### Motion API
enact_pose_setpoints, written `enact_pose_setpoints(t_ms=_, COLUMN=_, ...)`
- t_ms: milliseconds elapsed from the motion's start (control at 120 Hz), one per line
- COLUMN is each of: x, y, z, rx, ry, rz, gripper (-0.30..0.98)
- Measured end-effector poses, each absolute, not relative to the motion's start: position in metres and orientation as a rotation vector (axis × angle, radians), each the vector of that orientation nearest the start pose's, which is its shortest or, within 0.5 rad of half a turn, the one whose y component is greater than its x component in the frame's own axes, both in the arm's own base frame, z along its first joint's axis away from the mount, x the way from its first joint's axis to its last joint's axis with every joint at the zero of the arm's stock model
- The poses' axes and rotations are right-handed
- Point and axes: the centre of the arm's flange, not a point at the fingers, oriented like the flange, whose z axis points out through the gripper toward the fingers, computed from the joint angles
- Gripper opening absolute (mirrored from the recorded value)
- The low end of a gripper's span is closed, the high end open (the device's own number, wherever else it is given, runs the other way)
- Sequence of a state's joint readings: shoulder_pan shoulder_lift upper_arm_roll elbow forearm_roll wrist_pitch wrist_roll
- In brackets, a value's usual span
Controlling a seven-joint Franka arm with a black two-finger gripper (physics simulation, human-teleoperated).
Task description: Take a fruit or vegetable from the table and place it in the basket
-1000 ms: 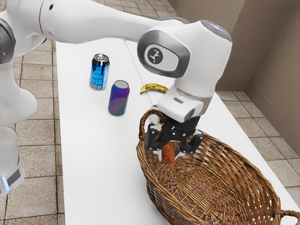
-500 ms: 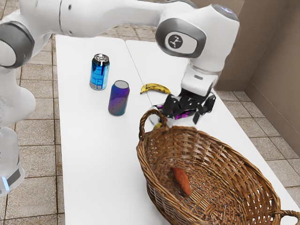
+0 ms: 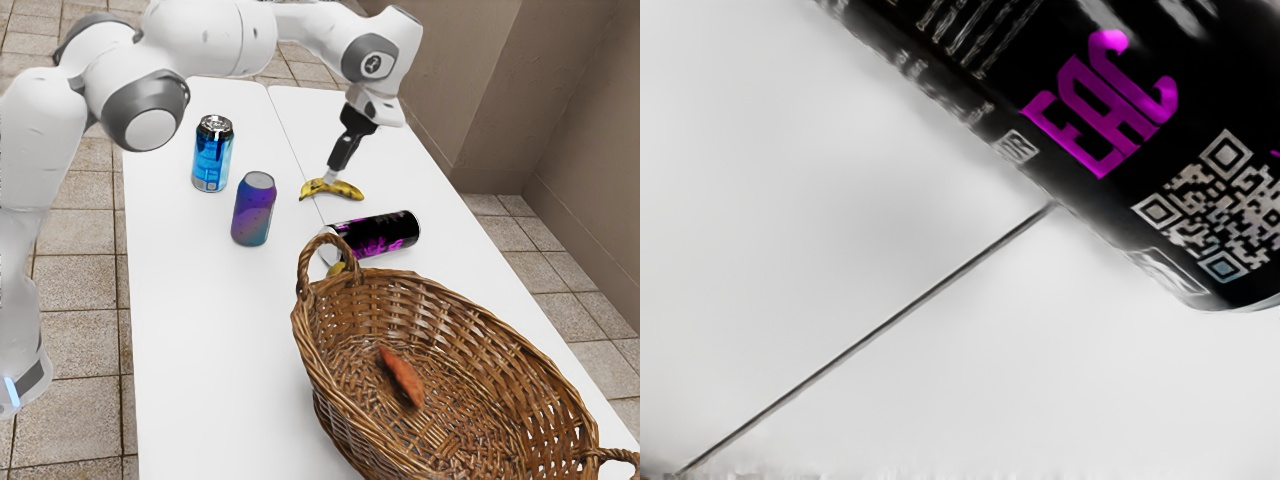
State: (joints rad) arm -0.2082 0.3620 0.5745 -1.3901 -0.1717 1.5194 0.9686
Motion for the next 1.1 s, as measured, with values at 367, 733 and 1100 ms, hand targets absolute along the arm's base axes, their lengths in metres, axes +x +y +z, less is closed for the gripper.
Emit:
enact_pose_setpoints(t_ms=367, x=0.615, y=0.212, z=0.488, rx=-3.122, ry=0.764, rz=0.241, gripper=0.68)
enact_pose_setpoints(t_ms=733, x=0.601, y=0.270, z=0.457, rx=-3.178, ry=0.594, rz=0.290, gripper=0.69)
enact_pose_setpoints(t_ms=1100, x=0.621, y=0.238, z=0.450, rx=-3.170, ry=0.688, rz=0.260, gripper=0.68)
